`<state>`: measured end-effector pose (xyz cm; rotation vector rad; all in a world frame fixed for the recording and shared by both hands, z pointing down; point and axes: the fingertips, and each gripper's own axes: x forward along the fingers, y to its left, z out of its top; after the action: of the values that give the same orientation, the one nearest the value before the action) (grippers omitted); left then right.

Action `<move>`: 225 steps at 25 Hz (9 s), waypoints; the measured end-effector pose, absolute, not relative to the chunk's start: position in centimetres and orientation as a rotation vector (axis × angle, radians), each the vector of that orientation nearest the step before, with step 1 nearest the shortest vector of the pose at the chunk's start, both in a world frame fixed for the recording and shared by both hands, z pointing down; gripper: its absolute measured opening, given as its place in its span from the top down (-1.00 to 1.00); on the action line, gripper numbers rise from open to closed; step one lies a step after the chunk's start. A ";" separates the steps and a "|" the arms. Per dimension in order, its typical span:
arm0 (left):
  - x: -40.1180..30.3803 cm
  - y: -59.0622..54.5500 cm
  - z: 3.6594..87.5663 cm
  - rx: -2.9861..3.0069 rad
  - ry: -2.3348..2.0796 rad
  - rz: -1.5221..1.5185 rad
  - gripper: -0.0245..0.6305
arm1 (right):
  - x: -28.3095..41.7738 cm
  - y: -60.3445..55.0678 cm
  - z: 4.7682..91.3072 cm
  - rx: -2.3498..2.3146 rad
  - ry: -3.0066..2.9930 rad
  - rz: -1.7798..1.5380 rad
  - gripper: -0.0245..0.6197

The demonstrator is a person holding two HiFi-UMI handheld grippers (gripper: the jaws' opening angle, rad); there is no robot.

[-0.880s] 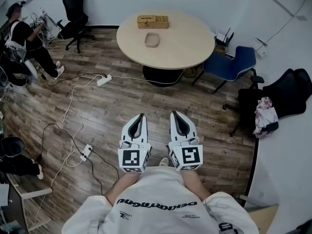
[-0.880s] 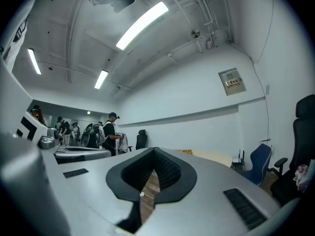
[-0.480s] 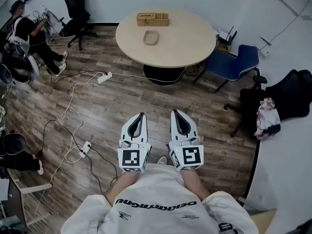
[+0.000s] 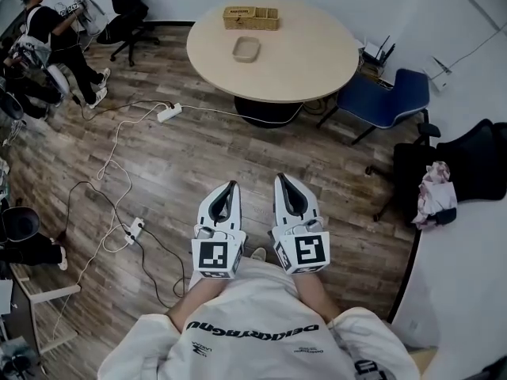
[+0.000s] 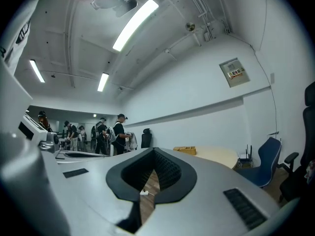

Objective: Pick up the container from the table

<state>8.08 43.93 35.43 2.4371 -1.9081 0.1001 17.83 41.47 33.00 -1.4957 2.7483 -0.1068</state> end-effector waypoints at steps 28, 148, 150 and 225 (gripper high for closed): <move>-5.3 9.2 33.7 2.628 -1.650 0.114 0.88 | 3.7 8.1 31.7 -1.741 2.633 -0.174 0.82; -6.2 -33.3 68.2 1.911 -1.369 0.387 0.82 | 5.4 -33.0 68.1 -1.769 2.546 -1.478 0.71; -6.0 -33.1 67.5 1.924 -1.369 0.382 0.82 | 5.7 -32.7 67.5 -1.784 2.537 -1.462 0.71; -7.8 -10.0 34.4 2.479 -1.633 0.010 0.82 | 3.8 -10.0 34.7 -1.853 2.623 -0.343 0.71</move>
<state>-7.77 -10.02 34.44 2.4793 -1.6334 0.0102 3.81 -9.98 34.65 -1.8533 2.6234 -0.3432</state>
